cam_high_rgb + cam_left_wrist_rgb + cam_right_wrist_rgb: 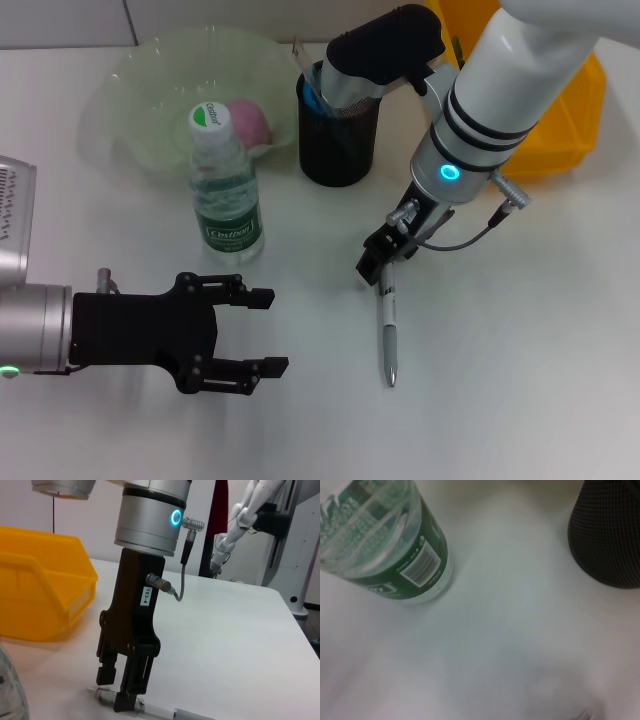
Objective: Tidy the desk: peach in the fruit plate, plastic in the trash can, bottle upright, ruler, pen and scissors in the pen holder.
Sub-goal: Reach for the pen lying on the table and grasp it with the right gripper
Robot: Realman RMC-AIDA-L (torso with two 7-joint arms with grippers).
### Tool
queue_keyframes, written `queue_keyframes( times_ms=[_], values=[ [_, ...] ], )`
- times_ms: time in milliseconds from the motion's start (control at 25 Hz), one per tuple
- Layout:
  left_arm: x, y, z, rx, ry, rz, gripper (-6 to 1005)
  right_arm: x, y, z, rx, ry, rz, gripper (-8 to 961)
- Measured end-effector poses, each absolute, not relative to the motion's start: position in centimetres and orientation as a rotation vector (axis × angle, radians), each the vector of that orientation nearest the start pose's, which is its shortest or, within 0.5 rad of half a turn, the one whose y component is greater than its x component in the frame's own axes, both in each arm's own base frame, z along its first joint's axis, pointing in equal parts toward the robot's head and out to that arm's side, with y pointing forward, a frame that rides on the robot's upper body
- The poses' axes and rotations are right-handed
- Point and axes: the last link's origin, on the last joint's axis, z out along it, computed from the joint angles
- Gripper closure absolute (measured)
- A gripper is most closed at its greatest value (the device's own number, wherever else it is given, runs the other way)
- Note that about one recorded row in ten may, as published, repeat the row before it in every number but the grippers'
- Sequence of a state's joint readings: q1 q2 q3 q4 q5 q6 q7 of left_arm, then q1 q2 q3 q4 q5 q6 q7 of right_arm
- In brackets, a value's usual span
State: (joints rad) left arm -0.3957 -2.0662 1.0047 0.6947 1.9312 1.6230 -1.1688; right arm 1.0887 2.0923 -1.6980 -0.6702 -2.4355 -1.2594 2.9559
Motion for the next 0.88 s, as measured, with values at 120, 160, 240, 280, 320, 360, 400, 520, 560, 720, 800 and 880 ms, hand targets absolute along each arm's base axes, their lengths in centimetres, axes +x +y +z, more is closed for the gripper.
queue_keyframes(
  times_ms=[120, 160, 240, 280, 320, 360, 400, 520, 560, 720, 800, 880],
  values=[
    [-27.46, 27.59, -2.77, -2.992, -0.305, -0.579, 227, 12.91, 38.68, -10.35, -2.496, 1.14, -0.696, 348],
    [-27.46, 27.59, -2.77, -2.992, -0.305, -0.579, 227, 12.91, 38.68, -10.35, -2.496, 1.14, -0.696, 348],
    [-27.47, 27.57, -2.79, -2.993, -0.306, -0.58, 227, 12.9, 38.75, -10.35, -2.495, 1.137, -0.691, 348],
    [-27.47, 27.57, -2.79, -2.993, -0.306, -0.58, 227, 12.92, 38.78, -10.37, -2.493, 1.136, -0.69, 348],
    [-27.47, 27.57, -2.79, -2.993, -0.306, -0.58, 227, 12.94, 38.87, -10.39, -2.491, 1.134, -0.686, 348],
    [-27.48, 27.57, -2.79, -2.993, -0.306, -0.58, 227, 12.94, 38.87, -10.39, -2.491, 1.134, -0.686, 348],
    [-27.48, 27.57, -2.79, -2.993, -0.307, -0.58, 227, 12.96, 38.9, -10.4, -2.489, 1.134, -0.686, 348],
    [-27.49, 27.56, -2.79, -2.993, -0.307, -0.579, 227, 13.02, 38.99, -10.45, -2.486, 1.133, -0.681, 349],
    [-27.49, 27.56, -2.79, -2.993, -0.307, -0.579, 227, 13.02, 38.99, -10.45, -2.486, 1.133, -0.681, 349],
    [-27.48, 27.56, -2.81, -2.994, -0.307, -0.579, 227, 13.08, 38.94, -10.57, -2.487, 1.124, -0.686, 349],
    [-27.48, 27.55, -2.82, -2.995, -0.306, -0.578, 227, 13.1, 38.93, -10.59, -2.487, 1.121, -0.688, 349],
    [-27.49, 27.55, -2.82, -2.995, -0.306, -0.578, 227, 13.14, 38.88, -10.62, -2.488, 1.116, -0.694, 349]
  ],
)
